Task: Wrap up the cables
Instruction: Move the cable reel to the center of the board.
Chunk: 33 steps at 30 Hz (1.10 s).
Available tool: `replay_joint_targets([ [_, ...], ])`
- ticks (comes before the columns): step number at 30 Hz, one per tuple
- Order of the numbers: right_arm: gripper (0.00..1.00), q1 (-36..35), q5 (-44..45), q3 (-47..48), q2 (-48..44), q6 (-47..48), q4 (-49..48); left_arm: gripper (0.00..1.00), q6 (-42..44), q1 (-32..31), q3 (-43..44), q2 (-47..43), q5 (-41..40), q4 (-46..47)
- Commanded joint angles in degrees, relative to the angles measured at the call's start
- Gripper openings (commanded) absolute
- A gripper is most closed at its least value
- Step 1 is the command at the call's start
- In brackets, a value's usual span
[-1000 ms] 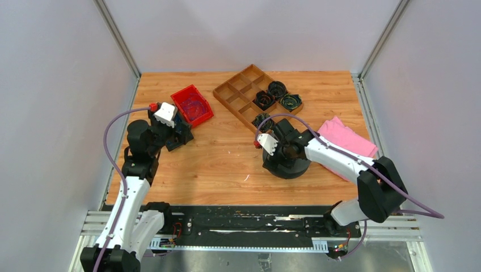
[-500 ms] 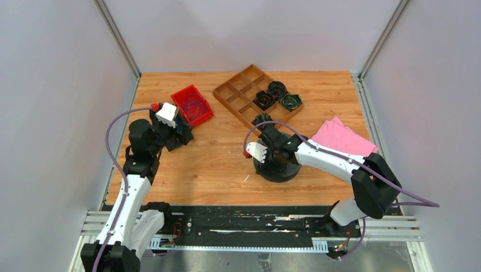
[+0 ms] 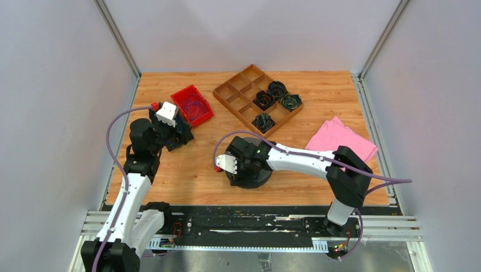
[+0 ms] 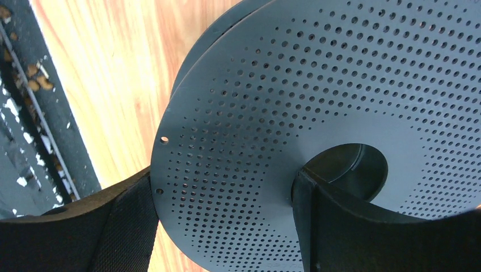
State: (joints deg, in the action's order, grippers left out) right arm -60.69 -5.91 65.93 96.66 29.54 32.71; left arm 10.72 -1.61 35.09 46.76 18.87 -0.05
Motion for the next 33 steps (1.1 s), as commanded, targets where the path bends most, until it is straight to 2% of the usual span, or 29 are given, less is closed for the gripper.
replay_joint_targets([
  [1,0.7,-0.6,1.2,4.0,3.7,0.0,-1.8,0.98,0.3,0.5,0.0,0.1,-2.4,2.3],
  [6,0.73,-0.4,3.0,5.7,4.9,1.8,-1.7,0.98,0.3,0.5,0.1,-0.2,-4.3,2.3],
  [12,0.88,-0.5,0.6,5.3,2.4,0.7,1.1,0.98,1.5,0.5,1.7,0.8,-9.1,0.1],
  [17,0.9,-0.5,0.2,5.1,-1.4,-0.4,2.0,0.98,3.7,0.5,5.8,3.9,-13.0,-5.2],
  [24,0.9,0.6,0.3,5.2,-7.1,-0.5,3.3,0.98,5.7,0.4,6.9,5.7,-16.5,-10.6],
  [29,0.9,4.9,-1.6,2.6,-13.0,-1.4,3.7,1.0,7.8,0.5,8.9,8.7,-17.8,-16.6],
  [33,0.89,11.0,-3.7,-1.1,-18.3,-2.7,3.0,1.0,8.8,0.5,10.1,12.3,-18.5,-18.7],
])
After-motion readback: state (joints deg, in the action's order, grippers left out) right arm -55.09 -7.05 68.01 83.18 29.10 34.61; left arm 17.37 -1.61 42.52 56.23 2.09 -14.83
